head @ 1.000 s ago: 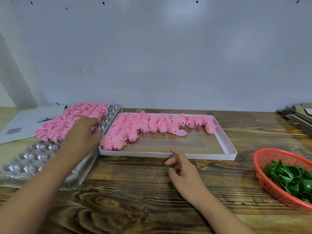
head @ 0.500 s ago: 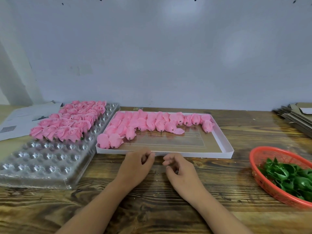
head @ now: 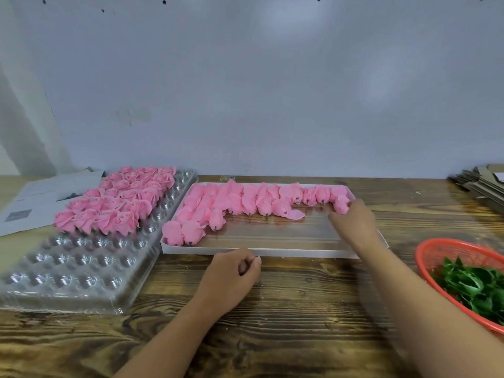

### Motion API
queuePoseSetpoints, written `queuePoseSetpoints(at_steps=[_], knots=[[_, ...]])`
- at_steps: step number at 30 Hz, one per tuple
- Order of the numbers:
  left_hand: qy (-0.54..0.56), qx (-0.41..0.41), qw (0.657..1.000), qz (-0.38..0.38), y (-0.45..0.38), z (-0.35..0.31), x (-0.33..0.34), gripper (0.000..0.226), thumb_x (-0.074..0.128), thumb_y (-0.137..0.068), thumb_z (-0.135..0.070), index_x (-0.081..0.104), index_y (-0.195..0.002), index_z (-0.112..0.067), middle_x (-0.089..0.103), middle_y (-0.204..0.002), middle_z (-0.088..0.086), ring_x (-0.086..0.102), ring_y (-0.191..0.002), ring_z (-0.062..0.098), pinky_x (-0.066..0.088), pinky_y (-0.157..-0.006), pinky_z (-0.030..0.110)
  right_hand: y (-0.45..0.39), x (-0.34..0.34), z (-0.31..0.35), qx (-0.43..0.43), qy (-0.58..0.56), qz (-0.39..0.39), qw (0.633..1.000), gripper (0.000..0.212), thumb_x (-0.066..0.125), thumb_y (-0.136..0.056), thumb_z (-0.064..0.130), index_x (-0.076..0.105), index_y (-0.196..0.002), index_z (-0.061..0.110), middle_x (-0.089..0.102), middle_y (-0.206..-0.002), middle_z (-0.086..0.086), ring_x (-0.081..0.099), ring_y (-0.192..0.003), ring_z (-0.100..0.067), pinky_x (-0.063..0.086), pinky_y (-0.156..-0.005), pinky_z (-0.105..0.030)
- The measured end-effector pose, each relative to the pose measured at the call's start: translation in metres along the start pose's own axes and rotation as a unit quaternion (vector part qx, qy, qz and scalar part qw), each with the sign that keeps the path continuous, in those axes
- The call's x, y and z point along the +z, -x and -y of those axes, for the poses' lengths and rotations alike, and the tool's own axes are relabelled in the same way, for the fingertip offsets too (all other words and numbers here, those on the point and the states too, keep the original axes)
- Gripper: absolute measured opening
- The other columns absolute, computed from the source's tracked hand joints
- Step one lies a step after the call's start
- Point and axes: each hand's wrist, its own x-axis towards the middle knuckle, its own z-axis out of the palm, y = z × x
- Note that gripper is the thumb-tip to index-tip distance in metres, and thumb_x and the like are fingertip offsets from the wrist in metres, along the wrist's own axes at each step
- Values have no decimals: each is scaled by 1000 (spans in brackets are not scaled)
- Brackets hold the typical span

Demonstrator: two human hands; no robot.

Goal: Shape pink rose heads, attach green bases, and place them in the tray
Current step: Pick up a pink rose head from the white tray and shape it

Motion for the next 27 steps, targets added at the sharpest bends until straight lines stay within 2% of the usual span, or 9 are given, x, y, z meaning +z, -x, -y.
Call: queuePoseSetpoints(at_steps=[2,4,8,11,13,15,22,25,27], knots=[[1,-8,1000,0,-1,1,-1,31,65,-98,-27,59,-67,-31,52,-52,-12,51,-52,7,39,-58,12,-15,4,-4,55,15,15,998,38,64,-94,34,40,-66,24,52,-69,-1,54,-75,-30,38,-67,-33],[13,-15,1000,-1,-2,1,-1,29,64,-98,-28,61,-69,-26,52,-52,-9,50,-52,6,40,-60,12,-25,11,-10,79,45,24,996,40,62,-95,37,38,-67,21,50,-68,0,51,-68,-23,39,-68,-33],[34,-22,999,-4,-3,2,-3,29,64,-98,-28,63,-70,-20,57,-58,4,48,-52,5,42,-61,14,-38,19,-12,82,95,28,992,33,62,-96,31,44,-76,11,62,-91,-18,62,-84,-35,51,-70,-40],[35,-25,999,-4,-4,2,-4,28,64,-98,-27,64,-71,-19,59,-59,6,49,-52,4,43,-63,13,-45,20,-9,76,156,37,984,36,64,-95,34,54,-102,0,61,-106,-21,62,-98,-38,53,-77,-41],[35,-30,999,-1,-5,2,-4,26,64,-98,-27,65,-73,-20,60,-60,5,50,-52,4,44,-63,13,-49,22,-9,96,165,44,981,53,67,-93,32,48,-125,-6,58,-119,-25,61,-105,-39,54,-88,-45],[37,-32,999,2,-5,3,-4,25,64,-98,-28,66,-74,-21,61,-61,4,51,-53,5,44,-62,13,-52,25,-10,104,171,41,979,60,68,-93,28,41,-133,-7,54,-127,-27,59,-111,-40,53,-94,-47],[37,-28,999,3,-6,4,-3,24,64,-98,-28,67,-75,-22,61,-62,2,52,-53,5,43,-61,11,-59,29,-13,111,177,30,977,52,67,-95,20,42,-134,-4,55,-124,-24,63,-107,-39,53,-86,-43],[43,-31,999,2,-6,3,-4,25,63,-98,-28,67,-75,-21,61,-61,4,52,-53,6,42,-60,11,-58,30,-15,114,157,20,981,38,69,-90,10,52,-120,-5,64,-111,-23,66,-95,-38,55,-76,-40],[43,-32,999,2,-6,3,-4,25,63,-98,-28,67,-75,-21,61,-61,4,52,-53,6,43,-61,11,-57,29,-16,115,138,20,984,23,69,-87,4,59,-106,-4,67,-100,-22,66,-80,-33,52,-62,-33]])
